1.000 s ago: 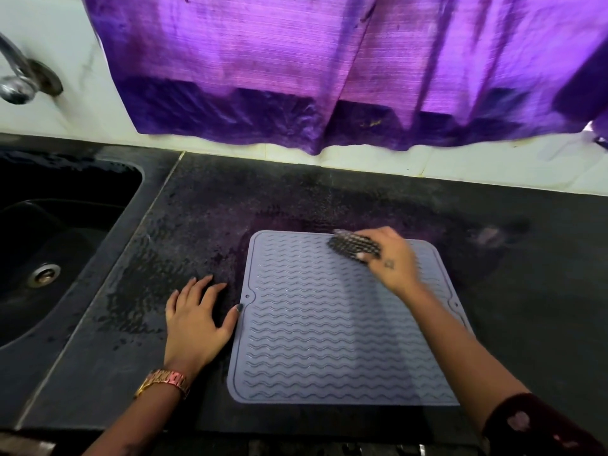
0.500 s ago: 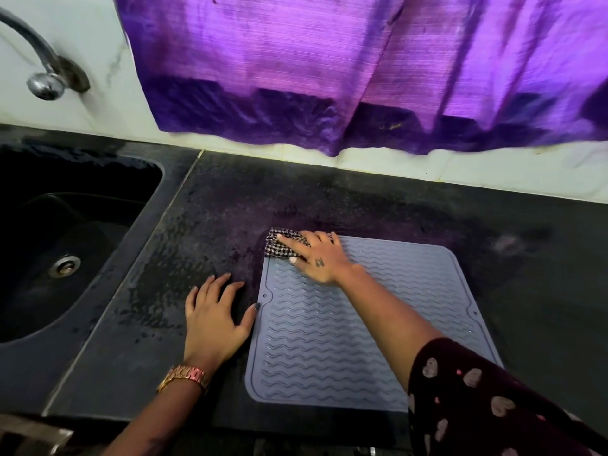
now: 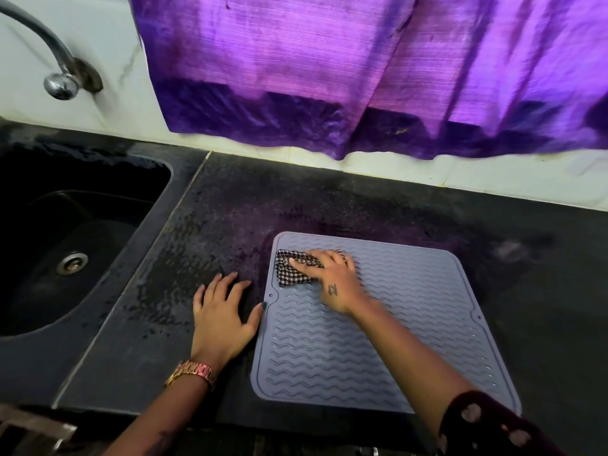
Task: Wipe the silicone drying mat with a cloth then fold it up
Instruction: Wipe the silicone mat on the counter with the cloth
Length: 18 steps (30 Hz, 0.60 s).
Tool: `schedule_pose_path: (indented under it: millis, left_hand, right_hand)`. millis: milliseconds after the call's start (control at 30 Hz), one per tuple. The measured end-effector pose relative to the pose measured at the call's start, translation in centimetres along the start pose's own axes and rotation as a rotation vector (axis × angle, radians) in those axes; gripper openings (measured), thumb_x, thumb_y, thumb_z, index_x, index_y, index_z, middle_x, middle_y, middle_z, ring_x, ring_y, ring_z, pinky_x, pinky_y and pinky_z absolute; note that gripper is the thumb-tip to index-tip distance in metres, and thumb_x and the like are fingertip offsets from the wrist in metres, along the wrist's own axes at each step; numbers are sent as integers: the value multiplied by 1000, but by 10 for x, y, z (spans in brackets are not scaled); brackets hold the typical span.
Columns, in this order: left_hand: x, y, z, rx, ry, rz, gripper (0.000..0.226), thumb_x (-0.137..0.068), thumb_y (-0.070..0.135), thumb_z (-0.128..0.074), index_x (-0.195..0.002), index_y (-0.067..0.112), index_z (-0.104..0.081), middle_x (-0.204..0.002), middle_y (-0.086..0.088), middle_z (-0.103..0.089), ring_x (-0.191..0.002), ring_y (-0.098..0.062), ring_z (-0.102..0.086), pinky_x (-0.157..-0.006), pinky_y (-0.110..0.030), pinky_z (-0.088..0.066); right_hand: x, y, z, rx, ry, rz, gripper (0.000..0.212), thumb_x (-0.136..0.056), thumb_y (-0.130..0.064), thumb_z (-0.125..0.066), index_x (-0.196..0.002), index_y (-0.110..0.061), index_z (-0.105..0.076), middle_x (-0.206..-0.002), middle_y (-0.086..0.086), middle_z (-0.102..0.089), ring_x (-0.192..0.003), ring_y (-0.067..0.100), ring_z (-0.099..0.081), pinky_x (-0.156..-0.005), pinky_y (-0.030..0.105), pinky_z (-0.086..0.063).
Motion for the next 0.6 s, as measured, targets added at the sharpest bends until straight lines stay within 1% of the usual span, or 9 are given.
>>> schedule_pose_path:
  millis: [100,167,200,267,333,400,467,533,600]
  left_hand:
    - [1,1,1,1,-7,-2,73,-76,68,-23,-126,26,-56,-143,-1,-44,-139,-22,-29,-116,-43,-8]
    - [2,0,1,4,-4,-1,73,-76,68,-22,-127,27,-55,-143,-1,-43,-139,-21,-28,-116,-42,-8]
    - [2,0,1,6,-5,1,73,-76,68,-22,-127,27,-55,-144,0,-43,-139,-21,-27,-116,-42,-7]
    - [1,1,1,11,-5,1,73,-76,67,-23,-127,27,-55,-143,-1,-44,-139,-22,-28,-116,-43,-8]
    - [1,1,2,14,7,0,71,-76,66,-24,-125,26,-57,-142,-2,-46,-138,-23,-31,-116,-43,-9]
    - [1,1,2,15,15,1,71,-76,66,-24,-124,26,-57,-141,-1,-46,-138,-23,-31,-116,-42,-9]
    - [2,1,2,14,13,4,72,-75,67,-22,-126,27,-56,-142,0,-45,-139,-21,-29,-116,-41,-6]
    - [2,1,2,13,9,2,74,-75,68,-21,-127,27,-55,-144,0,-43,-139,-21,-27,-116,-41,-6]
    - [2,1,3,18,6,2,75,-75,68,-20,-128,27,-54,-144,0,-42,-140,-21,-26,-117,-41,-6]
  right_hand:
    - [-8,3,17,-126,-64,-5,76,-83,7,-48,-133,-50,-39,-150,-7,-33,-138,22,-24,-114,46,-12]
    - [-10,4,26,-189,6,-8,71,-81,9,-48,-129,-43,-49,-144,-5,-43,-133,21,-36,-113,44,-25]
    - [-7,3,26,-209,51,-24,71,-81,10,-47,-128,-42,-50,-143,-4,-45,-132,20,-38,-112,45,-27]
    - [9,-1,12,-176,78,-40,74,-82,10,-46,-131,-45,-44,-147,-5,-39,-135,19,-33,-115,48,-20]
    - [28,-9,-9,-93,56,-12,82,-81,10,-45,-137,-49,-31,-153,-9,-26,-141,16,-19,-117,46,-2]
    - [33,-10,-18,-53,60,13,88,-79,10,-45,-139,-51,-23,-155,-12,-18,-142,14,-11,-113,43,6]
    - [27,-6,-12,-75,9,18,87,-80,11,-46,-138,-51,-26,-154,-12,-20,-142,14,-13,-115,44,0]
    - [20,-4,0,-183,-18,21,80,-81,13,-45,-135,-46,-38,-151,-7,-30,-139,16,-24,-117,45,-11]
    - [20,-1,10,-276,80,19,74,-79,15,-46,-131,-38,-48,-144,-2,-43,-133,17,-38,-113,44,-26]
Point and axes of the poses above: each hand's wrist, its own x-axis away from the middle knuckle, its own z-axis out of the back of the hand, y = z × x, the point moved 4 cm from there along -x, towards the middle knuckle
